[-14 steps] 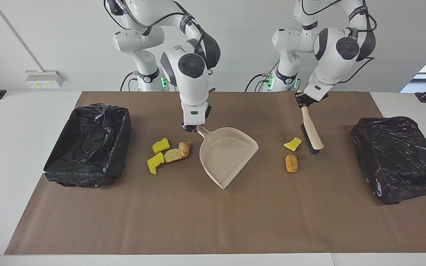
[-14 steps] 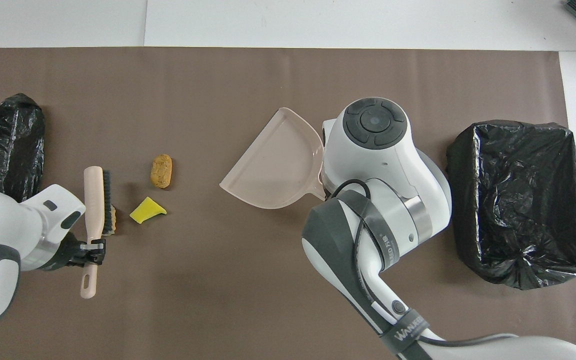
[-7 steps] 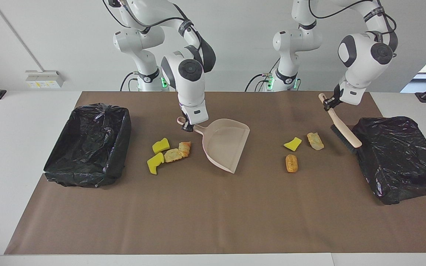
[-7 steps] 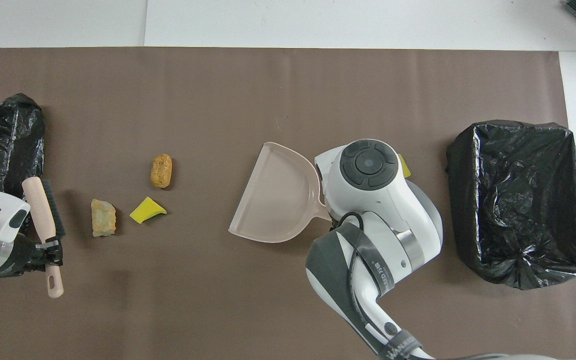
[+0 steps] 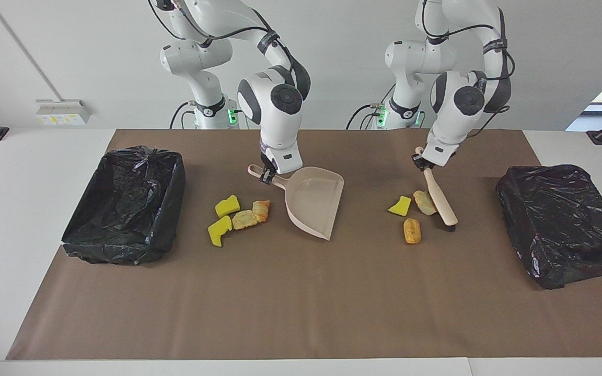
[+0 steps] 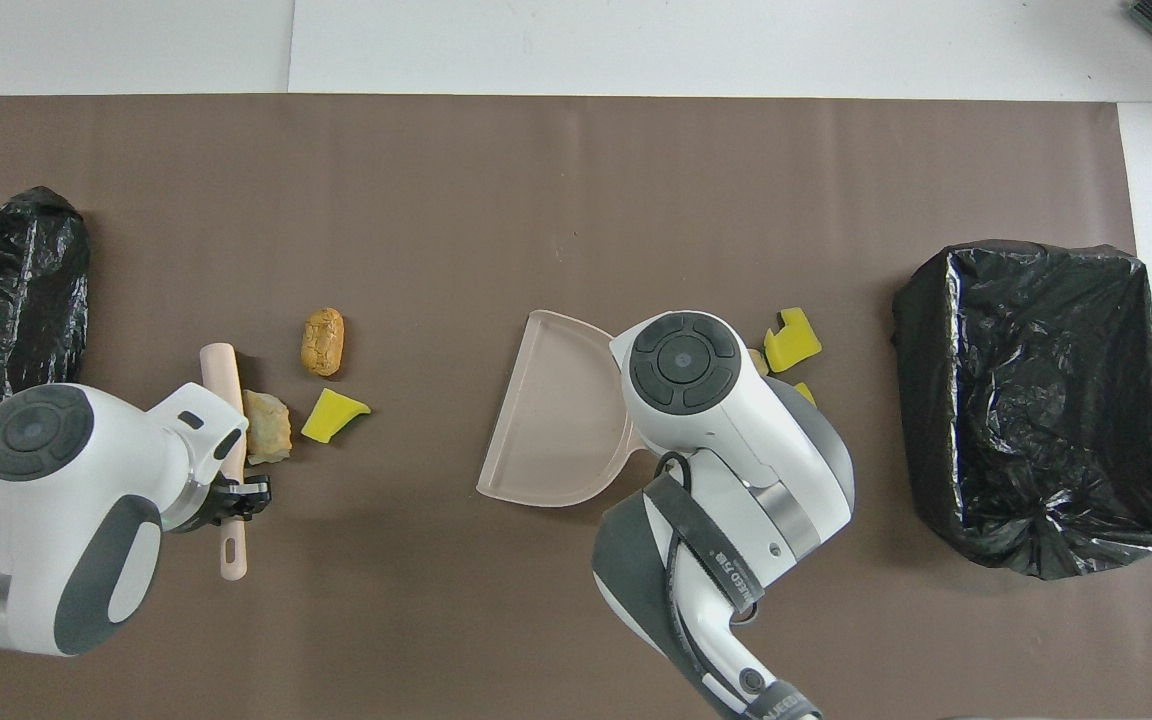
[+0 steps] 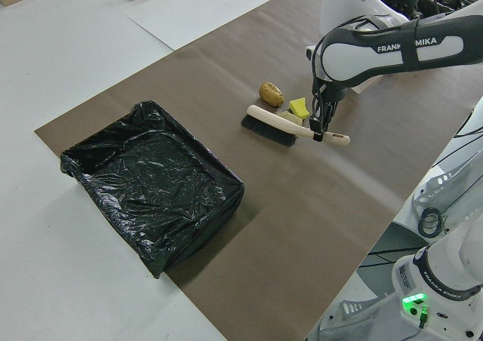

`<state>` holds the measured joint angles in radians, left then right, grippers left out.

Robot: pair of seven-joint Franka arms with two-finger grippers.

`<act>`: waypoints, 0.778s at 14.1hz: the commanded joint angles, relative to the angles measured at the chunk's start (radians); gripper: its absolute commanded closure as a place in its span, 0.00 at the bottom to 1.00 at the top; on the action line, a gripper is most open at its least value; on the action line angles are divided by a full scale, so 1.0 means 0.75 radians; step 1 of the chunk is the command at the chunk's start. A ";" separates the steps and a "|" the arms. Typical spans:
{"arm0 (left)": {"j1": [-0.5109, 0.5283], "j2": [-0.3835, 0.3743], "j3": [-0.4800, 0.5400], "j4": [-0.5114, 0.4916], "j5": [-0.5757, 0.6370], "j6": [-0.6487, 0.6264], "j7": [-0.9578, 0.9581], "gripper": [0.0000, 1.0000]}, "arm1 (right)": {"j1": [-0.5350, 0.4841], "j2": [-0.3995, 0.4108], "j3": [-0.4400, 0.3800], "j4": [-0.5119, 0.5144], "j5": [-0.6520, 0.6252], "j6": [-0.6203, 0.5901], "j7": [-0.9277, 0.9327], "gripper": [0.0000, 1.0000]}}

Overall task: Sweep and dump trash in bin
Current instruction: 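Sweep the bread pieces into the dustpan with the left gripper's brush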

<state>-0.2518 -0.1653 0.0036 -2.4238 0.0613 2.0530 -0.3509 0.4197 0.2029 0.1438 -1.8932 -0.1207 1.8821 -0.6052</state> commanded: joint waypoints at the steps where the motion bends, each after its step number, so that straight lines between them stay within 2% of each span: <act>1: -0.134 0.008 0.020 0.008 0.008 0.026 0.053 1.00 | 0.017 0.014 0.007 -0.008 -0.031 0.010 0.073 1.00; 3: -0.255 0.010 0.018 0.014 -0.073 0.065 0.051 1.00 | 0.017 0.020 0.007 -0.010 -0.031 0.016 0.073 1.00; 5: -0.386 0.042 0.020 0.023 -0.228 0.128 0.038 1.00 | 0.017 0.022 0.007 -0.010 -0.031 0.021 0.073 1.00; 7: -0.460 0.069 0.020 0.043 -0.278 0.177 0.038 1.00 | 0.017 0.030 0.007 -0.014 -0.031 0.021 0.075 1.00; 11: -0.595 0.110 0.020 0.224 -0.368 0.035 -0.057 1.00 | 0.009 0.032 0.007 -0.014 -0.031 0.021 0.073 1.00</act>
<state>-0.6507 -0.1124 0.0006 -2.3537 -0.1857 2.1528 -0.3501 0.4364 0.2285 0.1419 -1.8961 -0.1245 1.8852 -0.5725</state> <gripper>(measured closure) 0.740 0.678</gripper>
